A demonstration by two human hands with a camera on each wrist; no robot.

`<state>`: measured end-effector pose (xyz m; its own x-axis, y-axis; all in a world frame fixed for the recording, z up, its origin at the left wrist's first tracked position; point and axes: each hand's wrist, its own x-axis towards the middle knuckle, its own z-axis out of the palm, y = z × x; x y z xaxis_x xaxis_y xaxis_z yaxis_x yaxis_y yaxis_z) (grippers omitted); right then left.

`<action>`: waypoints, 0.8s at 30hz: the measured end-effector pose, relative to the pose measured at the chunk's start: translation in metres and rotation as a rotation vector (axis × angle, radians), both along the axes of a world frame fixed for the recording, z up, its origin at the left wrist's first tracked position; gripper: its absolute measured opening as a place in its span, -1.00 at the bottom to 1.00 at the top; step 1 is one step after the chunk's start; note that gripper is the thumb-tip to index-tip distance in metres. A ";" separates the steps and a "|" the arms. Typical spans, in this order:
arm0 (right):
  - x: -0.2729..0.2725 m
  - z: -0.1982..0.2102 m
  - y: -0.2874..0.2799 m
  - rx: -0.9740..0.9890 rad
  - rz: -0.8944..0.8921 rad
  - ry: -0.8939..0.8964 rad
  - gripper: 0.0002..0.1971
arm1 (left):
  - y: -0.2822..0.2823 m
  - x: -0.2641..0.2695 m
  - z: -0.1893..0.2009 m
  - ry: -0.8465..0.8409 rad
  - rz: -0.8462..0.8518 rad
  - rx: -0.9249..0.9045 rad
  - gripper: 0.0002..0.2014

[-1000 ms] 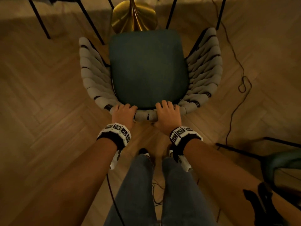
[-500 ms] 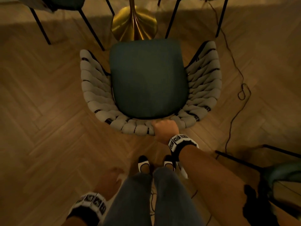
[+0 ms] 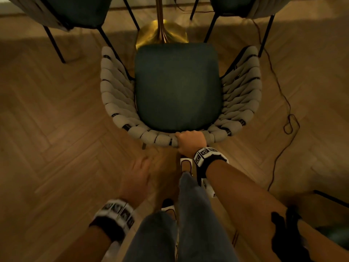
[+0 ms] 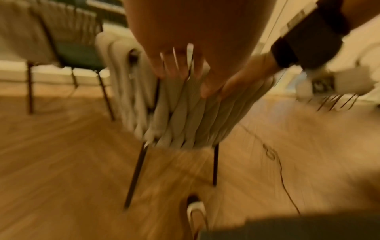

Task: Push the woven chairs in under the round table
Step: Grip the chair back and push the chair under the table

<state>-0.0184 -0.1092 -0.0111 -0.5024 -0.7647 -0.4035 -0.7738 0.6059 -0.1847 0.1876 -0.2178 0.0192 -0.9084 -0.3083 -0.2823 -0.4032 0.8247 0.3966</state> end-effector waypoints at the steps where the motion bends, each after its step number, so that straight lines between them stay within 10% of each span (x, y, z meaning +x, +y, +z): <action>1: -0.010 -0.001 -0.005 0.006 0.007 -0.005 -0.85 | -0.006 -0.035 -0.002 0.092 -0.018 -0.077 -0.51; 7: -0.074 -0.001 -0.036 0.005 0.069 -0.018 -0.88 | -0.060 -0.181 -0.022 -0.189 -0.117 -0.232 -0.19; 24: -0.216 -0.007 -0.138 -0.149 0.109 0.023 -0.69 | -0.166 -0.320 -0.040 -0.170 0.015 -0.340 -0.72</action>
<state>-0.2344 -0.2469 -0.0183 -0.4211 -0.8656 -0.2711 -0.8385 0.4854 -0.2475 -0.1322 -0.3834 -0.0204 -0.8520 -0.4231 -0.3084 -0.4527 0.8912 0.0278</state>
